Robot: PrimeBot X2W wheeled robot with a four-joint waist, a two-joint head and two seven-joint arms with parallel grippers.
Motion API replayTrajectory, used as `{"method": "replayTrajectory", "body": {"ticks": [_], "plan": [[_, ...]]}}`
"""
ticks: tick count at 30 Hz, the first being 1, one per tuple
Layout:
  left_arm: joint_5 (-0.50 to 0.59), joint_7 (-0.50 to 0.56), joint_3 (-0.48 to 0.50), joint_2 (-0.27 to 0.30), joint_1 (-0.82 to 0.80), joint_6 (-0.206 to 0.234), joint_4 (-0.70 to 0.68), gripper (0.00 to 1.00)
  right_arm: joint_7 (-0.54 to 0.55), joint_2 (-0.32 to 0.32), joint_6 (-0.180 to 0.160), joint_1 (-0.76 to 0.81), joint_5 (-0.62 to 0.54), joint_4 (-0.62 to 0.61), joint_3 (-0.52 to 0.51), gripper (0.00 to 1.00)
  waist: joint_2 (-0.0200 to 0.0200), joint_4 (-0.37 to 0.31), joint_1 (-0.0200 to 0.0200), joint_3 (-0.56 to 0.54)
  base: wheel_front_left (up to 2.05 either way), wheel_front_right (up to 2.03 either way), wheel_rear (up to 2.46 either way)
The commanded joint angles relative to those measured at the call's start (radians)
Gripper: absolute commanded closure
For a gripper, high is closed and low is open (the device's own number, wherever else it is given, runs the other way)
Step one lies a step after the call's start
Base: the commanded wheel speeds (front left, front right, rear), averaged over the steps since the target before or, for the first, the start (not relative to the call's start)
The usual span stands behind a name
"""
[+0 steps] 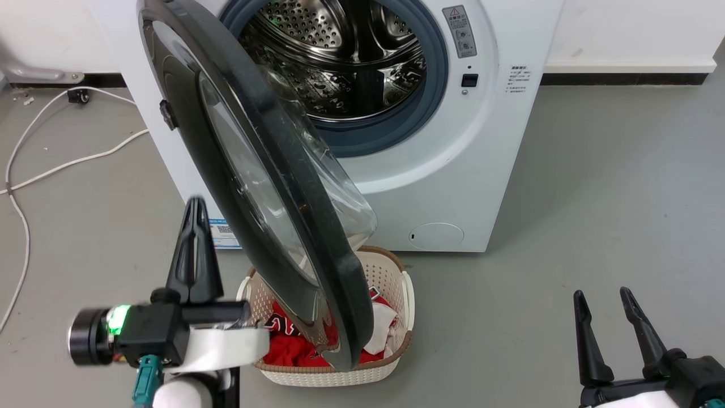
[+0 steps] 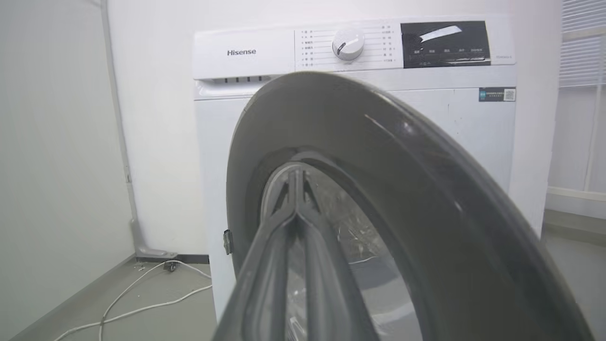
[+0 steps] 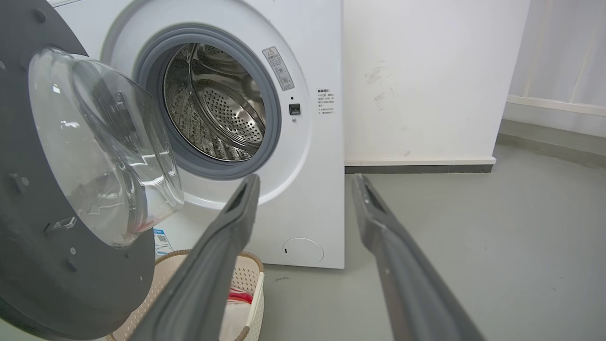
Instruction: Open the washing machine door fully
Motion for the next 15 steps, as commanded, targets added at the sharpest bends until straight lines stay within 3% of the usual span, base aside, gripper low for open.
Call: {"method": "replayTrajectory", "body": {"ticks": [1, 8, 15], "plan": [[0.005, -0.002, -0.007, -0.001, -0.012, -0.005, -0.012, 1.00, -0.002, 0.003, -0.001, -0.008, -0.003, -0.001, 0.001, 0.00, 0.0000, 0.000, 0.0000, 0.000, 0.00, 0.00, 0.00], [0.022, -0.002, -0.113, -0.001, -0.086, -0.028, -0.126, 1.00, -0.002, 0.003, -0.001, -0.019, 0.006, 0.000, 0.008, 0.00, 0.0000, -0.002, 0.0000, 0.003, 0.00, 0.00, 0.00], [0.012, -0.002, -0.302, 0.000, -0.148, -0.047, -0.164, 1.00, -0.002, 0.003, -0.001, -0.025, 0.006, 0.005, 0.017, 0.00, 0.0000, -0.006, 0.0000, 0.003, 0.00, 0.00, 0.00]]}}
